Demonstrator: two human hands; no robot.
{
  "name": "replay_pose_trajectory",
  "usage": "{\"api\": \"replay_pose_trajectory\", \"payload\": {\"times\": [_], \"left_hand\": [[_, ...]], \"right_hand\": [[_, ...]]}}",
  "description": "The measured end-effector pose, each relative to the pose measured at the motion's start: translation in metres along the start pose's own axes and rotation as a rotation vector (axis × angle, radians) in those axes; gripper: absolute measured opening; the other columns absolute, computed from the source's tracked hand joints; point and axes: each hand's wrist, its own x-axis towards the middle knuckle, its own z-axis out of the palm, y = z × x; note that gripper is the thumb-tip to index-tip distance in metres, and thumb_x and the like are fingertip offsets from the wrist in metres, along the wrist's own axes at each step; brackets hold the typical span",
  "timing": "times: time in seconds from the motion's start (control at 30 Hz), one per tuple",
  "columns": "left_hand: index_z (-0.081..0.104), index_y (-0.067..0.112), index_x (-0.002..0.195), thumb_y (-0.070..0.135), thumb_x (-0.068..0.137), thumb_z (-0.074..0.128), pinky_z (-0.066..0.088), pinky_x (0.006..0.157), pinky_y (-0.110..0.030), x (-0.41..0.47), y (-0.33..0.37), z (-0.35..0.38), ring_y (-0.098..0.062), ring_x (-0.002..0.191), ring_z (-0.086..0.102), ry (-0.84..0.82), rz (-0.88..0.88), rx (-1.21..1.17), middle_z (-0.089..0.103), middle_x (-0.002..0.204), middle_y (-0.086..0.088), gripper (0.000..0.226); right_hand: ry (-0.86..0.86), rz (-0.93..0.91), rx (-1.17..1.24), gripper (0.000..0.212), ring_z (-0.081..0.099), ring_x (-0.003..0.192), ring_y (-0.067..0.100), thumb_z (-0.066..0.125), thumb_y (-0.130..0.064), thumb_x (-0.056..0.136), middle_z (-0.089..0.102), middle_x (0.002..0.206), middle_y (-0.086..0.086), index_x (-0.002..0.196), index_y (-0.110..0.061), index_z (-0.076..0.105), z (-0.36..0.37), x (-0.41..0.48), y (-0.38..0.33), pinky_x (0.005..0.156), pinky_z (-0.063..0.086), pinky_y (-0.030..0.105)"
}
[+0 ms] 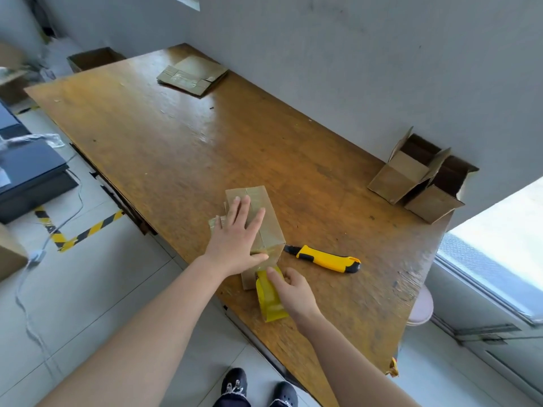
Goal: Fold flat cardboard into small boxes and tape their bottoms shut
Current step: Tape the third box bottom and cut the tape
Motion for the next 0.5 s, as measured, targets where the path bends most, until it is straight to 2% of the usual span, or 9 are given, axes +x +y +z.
{"api": "replay_pose_trajectory", "payload": {"times": [0.07, 0.13, 0.2, 0.23, 0.3, 0.37, 0.4, 0.43, 0.5], "left_hand": [[-0.010, 0.026, 0.151, 0.067, 0.082, 0.051, 0.010, 0.113, -0.061, 0.002, 0.000, -0.001, -0.032, 0.143, -0.027, -0.015, -0.005, 0.008, -0.026, 0.157, -0.012, 0.101], [-0.006, 0.025, 0.152, 0.063, 0.084, 0.053, 0.002, 0.114, -0.058, 0.001, 0.006, -0.003, -0.031, 0.142, -0.027, 0.002, -0.006, -0.012, -0.026, 0.157, -0.012, 0.098], [0.006, 0.025, 0.153, 0.060, 0.083, 0.058, -0.008, 0.113, -0.051, -0.006, 0.011, -0.004, -0.028, 0.144, -0.025, 0.093, 0.010, -0.085, -0.021, 0.159, -0.011, 0.094], [0.015, 0.025, 0.153, 0.058, 0.082, 0.062, -0.008, 0.114, -0.048, -0.011, 0.014, -0.005, -0.027, 0.146, -0.020, 0.174, 0.012, -0.169, -0.013, 0.160, -0.011, 0.091], [0.038, 0.018, 0.143, 0.050, 0.083, 0.063, 0.011, 0.115, -0.042, -0.026, 0.023, -0.008, -0.030, 0.145, 0.008, 0.408, -0.043, -0.424, 0.017, 0.156, -0.017, 0.073], [0.052, 0.008, 0.119, 0.038, 0.087, 0.053, 0.036, 0.100, -0.035, -0.041, 0.037, -0.003, -0.030, 0.122, 0.039, 0.702, -0.208, -0.620, 0.045, 0.129, -0.015, 0.043], [0.053, 0.008, 0.106, 0.031, 0.089, 0.050, 0.042, 0.088, -0.034, -0.048, 0.044, 0.002, -0.028, 0.107, 0.045, 0.789, -0.332, -0.708, 0.049, 0.114, -0.010, 0.029], [0.051, 0.010, 0.095, 0.025, 0.091, 0.048, 0.044, 0.078, -0.035, -0.054, 0.051, 0.008, -0.026, 0.096, 0.047, 0.800, -0.462, -0.798, 0.050, 0.101, -0.004, 0.016], [0.046, 0.019, 0.083, 0.029, 0.095, 0.049, 0.040, 0.063, -0.028, -0.062, 0.062, 0.018, -0.022, 0.083, 0.051, 0.602, -0.666, -0.936, 0.049, 0.085, 0.006, 0.016]], "right_hand": [[-0.038, -0.020, 0.022, 0.038, 0.056, 0.097, 0.012, 0.053, -0.053, 0.092, 0.059, 0.112, -0.007, 0.117, -0.025, 0.054, -0.003, -0.001, 0.000, 0.076, 0.047, 0.028], [-0.064, -0.034, 0.042, 0.029, 0.056, 0.093, 0.009, 0.054, -0.049, 0.093, 0.060, 0.107, -0.007, 0.111, -0.028, 0.053, -0.004, -0.002, -0.002, 0.072, 0.046, 0.025], [-0.065, -0.040, 0.055, 0.030, 0.056, 0.094, 0.010, 0.053, -0.048, 0.093, 0.060, 0.108, -0.007, 0.114, -0.026, 0.053, -0.006, -0.003, -0.002, 0.070, 0.044, 0.025], [-0.063, -0.043, 0.059, 0.034, 0.056, 0.098, 0.013, 0.053, -0.047, 0.094, 0.060, 0.112, -0.005, 0.118, -0.024, 0.055, -0.007, -0.004, -0.001, 0.071, 0.043, 0.025], [-0.062, -0.042, 0.065, 0.041, 0.055, 0.104, 0.016, 0.053, -0.047, 0.094, 0.059, 0.119, -0.002, 0.125, -0.021, 0.054, -0.009, -0.004, -0.001, 0.072, 0.043, 0.025], [-0.064, -0.041, 0.077, 0.046, 0.054, 0.111, 0.018, 0.053, -0.047, 0.094, 0.058, 0.125, -0.001, 0.131, -0.018, 0.052, -0.009, -0.003, -0.002, 0.079, 0.043, 0.027], [-0.069, -0.044, 0.086, 0.047, 0.054, 0.113, 0.019, 0.053, -0.046, 0.095, 0.058, 0.126, 0.000, 0.132, -0.018, 0.052, -0.009, -0.003, -0.002, 0.083, 0.043, 0.028], [-0.076, -0.048, 0.094, 0.045, 0.055, 0.113, 0.019, 0.053, -0.045, 0.095, 0.059, 0.125, 0.000, 0.131, -0.018, 0.053, -0.008, -0.003, -0.003, 0.085, 0.044, 0.030], [-0.095, -0.051, 0.112, 0.033, 0.058, 0.106, 0.020, 0.052, -0.040, 0.096, 0.064, 0.113, 0.000, 0.119, -0.018, 0.060, -0.009, -0.004, -0.004, 0.082, 0.047, 0.031]]}}
